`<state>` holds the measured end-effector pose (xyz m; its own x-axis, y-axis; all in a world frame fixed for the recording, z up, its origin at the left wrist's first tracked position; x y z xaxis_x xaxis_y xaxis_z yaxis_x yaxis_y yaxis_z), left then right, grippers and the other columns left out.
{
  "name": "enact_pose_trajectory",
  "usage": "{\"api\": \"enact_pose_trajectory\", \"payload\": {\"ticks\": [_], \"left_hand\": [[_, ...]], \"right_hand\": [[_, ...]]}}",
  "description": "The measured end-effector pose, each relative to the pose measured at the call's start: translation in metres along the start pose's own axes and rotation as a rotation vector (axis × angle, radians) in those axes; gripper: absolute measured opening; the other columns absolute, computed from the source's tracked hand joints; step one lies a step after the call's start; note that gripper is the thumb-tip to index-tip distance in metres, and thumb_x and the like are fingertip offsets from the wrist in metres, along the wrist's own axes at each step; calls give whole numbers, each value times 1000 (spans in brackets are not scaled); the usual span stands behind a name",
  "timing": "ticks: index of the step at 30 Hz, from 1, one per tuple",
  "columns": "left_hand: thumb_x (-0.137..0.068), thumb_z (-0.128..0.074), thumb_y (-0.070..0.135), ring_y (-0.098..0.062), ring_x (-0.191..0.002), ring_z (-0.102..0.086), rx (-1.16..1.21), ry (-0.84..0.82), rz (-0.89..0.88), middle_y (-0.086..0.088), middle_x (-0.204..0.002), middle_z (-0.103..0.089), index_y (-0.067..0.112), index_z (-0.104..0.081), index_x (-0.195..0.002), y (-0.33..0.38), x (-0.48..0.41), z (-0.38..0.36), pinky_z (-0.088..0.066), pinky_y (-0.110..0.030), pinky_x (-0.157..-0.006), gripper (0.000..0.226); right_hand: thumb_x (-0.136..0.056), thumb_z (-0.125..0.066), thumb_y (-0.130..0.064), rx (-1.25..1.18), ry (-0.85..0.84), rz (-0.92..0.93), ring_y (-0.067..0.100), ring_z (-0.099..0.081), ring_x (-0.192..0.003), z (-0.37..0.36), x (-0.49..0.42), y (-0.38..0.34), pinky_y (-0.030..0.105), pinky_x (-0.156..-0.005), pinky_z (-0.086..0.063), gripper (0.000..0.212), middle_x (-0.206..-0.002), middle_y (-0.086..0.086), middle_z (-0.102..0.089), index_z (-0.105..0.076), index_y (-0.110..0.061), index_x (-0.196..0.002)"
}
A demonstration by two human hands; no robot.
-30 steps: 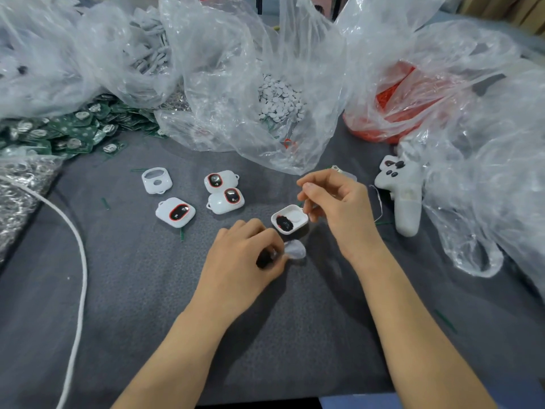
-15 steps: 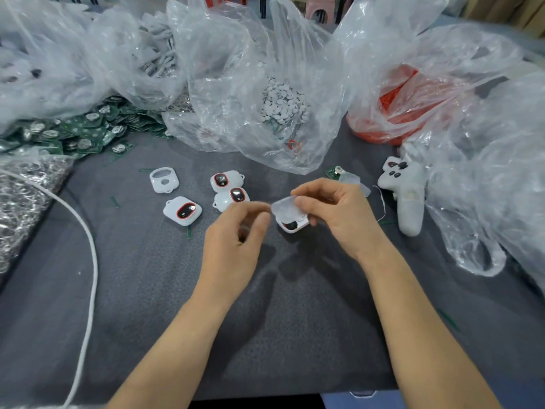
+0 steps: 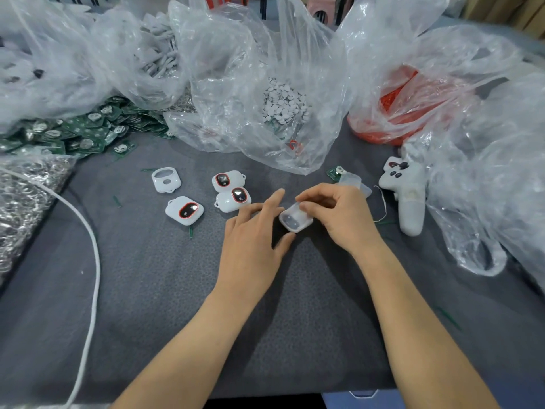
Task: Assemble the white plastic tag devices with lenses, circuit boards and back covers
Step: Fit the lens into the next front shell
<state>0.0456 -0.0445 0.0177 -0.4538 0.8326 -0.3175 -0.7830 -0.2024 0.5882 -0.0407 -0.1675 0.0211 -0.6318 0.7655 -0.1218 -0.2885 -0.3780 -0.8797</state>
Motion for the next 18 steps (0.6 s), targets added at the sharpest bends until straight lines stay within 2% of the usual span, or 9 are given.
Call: {"api": "enact_pose_trajectory", "payload": {"ticks": [4, 6, 9, 12, 15, 18], "left_hand": [[-83, -71, 28, -15, -119, -49, 3, 15, -3, 12, -119, -64, 24, -54, -130, 2, 0, 2, -29, -29, -94, 50], [-82, -72, 24, -18, -116, -53, -5, 25, -15, 9, -112, -67, 23, -63, -114, 4, 1, 4, -34, -34, -92, 33], [-82, -73, 22, -19, -115, -54, -31, 16, -28, 9, -105, -69, 21, -67, -96, 5, 1, 4, -36, -36, -90, 16], [-82, -72, 23, -19, -115, -54, -46, 7, -25, 11, -105, -70, 21, -67, -94, 6, 1, 4, -35, -35, -89, 13], [-82, -71, 28, -17, -115, -53, -44, 6, -14, 12, -106, -70, 22, -68, -93, 6, 1, 4, -36, -35, -90, 13], [-83, -70, 31, -16, -116, -51, -35, -2, -5, 15, -108, -69, 24, -68, -92, 6, 1, 5, -35, -35, -92, 11]], "right_hand": [[-83, -70, -4, 19, -7, 0, 9, -67, -80, -1, 1, -1, 17, -76, -51, 19, -83, -2, -73, -71, -23, -82], [-82, -70, -3, 28, 0, 5, 7, -65, -76, -2, 2, -3, 14, -73, -50, 17, -81, -3, -72, -71, -20, -84], [-81, -70, -1, 44, 15, 13, 0, -59, -68, -3, 3, -6, 8, -67, -45, 14, -77, -5, -68, -69, -15, -84], [-78, -72, -2, 135, 32, 36, 2, -54, -63, -4, 3, -8, 9, -64, -42, 15, -78, -4, -63, -67, -17, -78], [-77, -75, -5, 219, 83, 42, 5, -47, -62, -1, 3, -8, 6, -66, -39, 15, -93, 0, -52, -67, -17, -79], [-79, -72, -5, 210, 64, -13, 10, -52, -66, -2, 1, 0, 7, -65, -40, 15, -89, 1, -58, -66, -18, -80]]}}
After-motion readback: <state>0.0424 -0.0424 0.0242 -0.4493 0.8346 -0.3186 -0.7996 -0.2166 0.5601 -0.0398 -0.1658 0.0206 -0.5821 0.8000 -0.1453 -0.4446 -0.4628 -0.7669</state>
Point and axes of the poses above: each hand's wrist, its own x-axis away from the middle knuckle, its own z-axis out of the back of the hand, y = z × x, the point moved 10 cm from there along -x, towards the middle knuckle
